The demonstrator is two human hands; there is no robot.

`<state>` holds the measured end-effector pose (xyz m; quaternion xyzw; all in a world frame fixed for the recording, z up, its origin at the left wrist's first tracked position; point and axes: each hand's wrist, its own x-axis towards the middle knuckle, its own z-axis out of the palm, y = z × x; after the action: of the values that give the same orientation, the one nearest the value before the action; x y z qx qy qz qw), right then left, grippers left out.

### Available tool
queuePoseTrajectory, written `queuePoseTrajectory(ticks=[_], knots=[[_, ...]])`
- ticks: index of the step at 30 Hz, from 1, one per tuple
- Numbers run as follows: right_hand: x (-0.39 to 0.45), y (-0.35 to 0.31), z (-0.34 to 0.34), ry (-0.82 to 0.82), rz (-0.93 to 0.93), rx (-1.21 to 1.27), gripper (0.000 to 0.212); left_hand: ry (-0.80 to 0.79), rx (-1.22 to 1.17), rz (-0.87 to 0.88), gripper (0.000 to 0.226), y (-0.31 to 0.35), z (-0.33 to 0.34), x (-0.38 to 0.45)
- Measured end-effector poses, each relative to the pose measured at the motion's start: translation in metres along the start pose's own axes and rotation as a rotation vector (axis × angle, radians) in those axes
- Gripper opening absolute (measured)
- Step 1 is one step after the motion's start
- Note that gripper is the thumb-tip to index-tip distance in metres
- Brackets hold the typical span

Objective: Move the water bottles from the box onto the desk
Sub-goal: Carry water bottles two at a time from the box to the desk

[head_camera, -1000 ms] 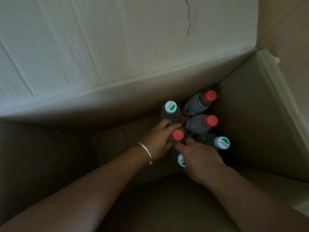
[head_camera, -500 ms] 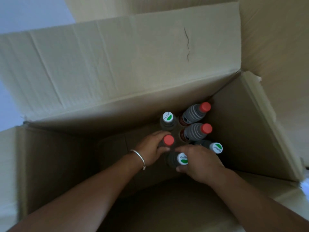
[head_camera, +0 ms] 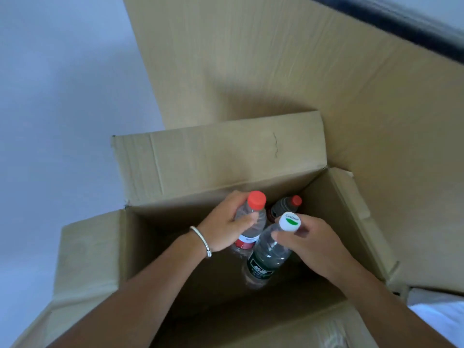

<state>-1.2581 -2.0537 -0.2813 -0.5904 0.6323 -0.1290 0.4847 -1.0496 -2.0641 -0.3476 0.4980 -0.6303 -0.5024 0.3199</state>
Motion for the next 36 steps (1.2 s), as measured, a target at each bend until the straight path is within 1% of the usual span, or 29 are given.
queuePoseTrajectory(ticks=[3, 6, 7, 9, 11, 13, 15, 18, 20, 21, 23, 25, 28, 31, 32, 34, 36], knots=[[-0.014, -0.034, -0.014, 0.075, -0.075, 0.132, 0.006, 0.074, -0.091, -0.008, 0.030, 0.038, -0.013, -0.008], [-0.033, -0.072, -0.028, 0.100, -0.186, 0.204, 0.005, 0.175, -0.102, 0.012, 0.029, 0.079, -0.023, -0.019], [-0.041, -0.083, -0.033, 0.116, -0.226, 0.232, 0.006, 0.205, -0.106, 0.018, 0.030, 0.094, -0.025, -0.025], [-0.052, -0.099, -0.039, 0.139, -0.289, 0.271, 0.016, 0.257, -0.149, 0.034, 0.035, 0.119, -0.030, -0.035], [-0.067, -0.113, -0.046, 0.123, -0.345, 0.299, 0.023, 0.322, -0.200, 0.042, 0.039, 0.146, -0.030, -0.051], [-0.082, -0.122, -0.053, 0.113, -0.406, 0.333, 0.015, 0.362, -0.282, 0.061, 0.039, 0.170, -0.026, -0.066], [-0.098, -0.129, -0.058, 0.137, -0.460, 0.362, 0.008, 0.390, -0.372, 0.096, 0.036, 0.189, -0.019, -0.080], [-0.122, -0.135, -0.065, 0.195, -0.505, 0.392, 0.007, 0.485, -0.493, 0.111, 0.036, 0.218, -0.002, -0.101], [-0.140, -0.138, -0.069, 0.219, -0.527, 0.448, 0.008, 0.539, -0.527, 0.113, 0.041, 0.235, 0.011, -0.114], [-0.149, -0.138, -0.071, 0.207, -0.534, 0.487, 0.008, 0.559, -0.539, 0.117, 0.043, 0.241, 0.018, -0.120], [-0.166, -0.138, -0.075, 0.162, -0.528, 0.561, 0.004, 0.594, -0.563, 0.120, 0.038, 0.257, 0.033, -0.133], [-0.180, -0.135, -0.079, 0.130, -0.519, 0.620, 0.005, 0.618, -0.572, 0.106, 0.037, 0.268, 0.047, -0.144], [-0.199, -0.128, -0.082, 0.072, -0.517, 0.659, 0.008, 0.660, -0.550, 0.075, 0.044, 0.276, 0.064, -0.159], [-0.215, -0.122, -0.083, 0.043, -0.522, 0.667, 0.013, 0.695, -0.485, 0.031, 0.048, 0.282, 0.076, -0.173], [-0.218, -0.119, -0.081, 0.036, -0.521, 0.654, 0.011, 0.700, -0.447, 0.012, 0.048, 0.288, 0.081, -0.180], [-0.223, -0.116, -0.077, 0.026, -0.510, 0.650, 0.009, 0.684, -0.371, 0.005, 0.044, 0.295, 0.088, -0.195], [-0.230, -0.112, -0.073, 0.001, -0.497, 0.660, 0.013, 0.649, -0.357, 0.017, 0.036, 0.304, 0.096, -0.214]])
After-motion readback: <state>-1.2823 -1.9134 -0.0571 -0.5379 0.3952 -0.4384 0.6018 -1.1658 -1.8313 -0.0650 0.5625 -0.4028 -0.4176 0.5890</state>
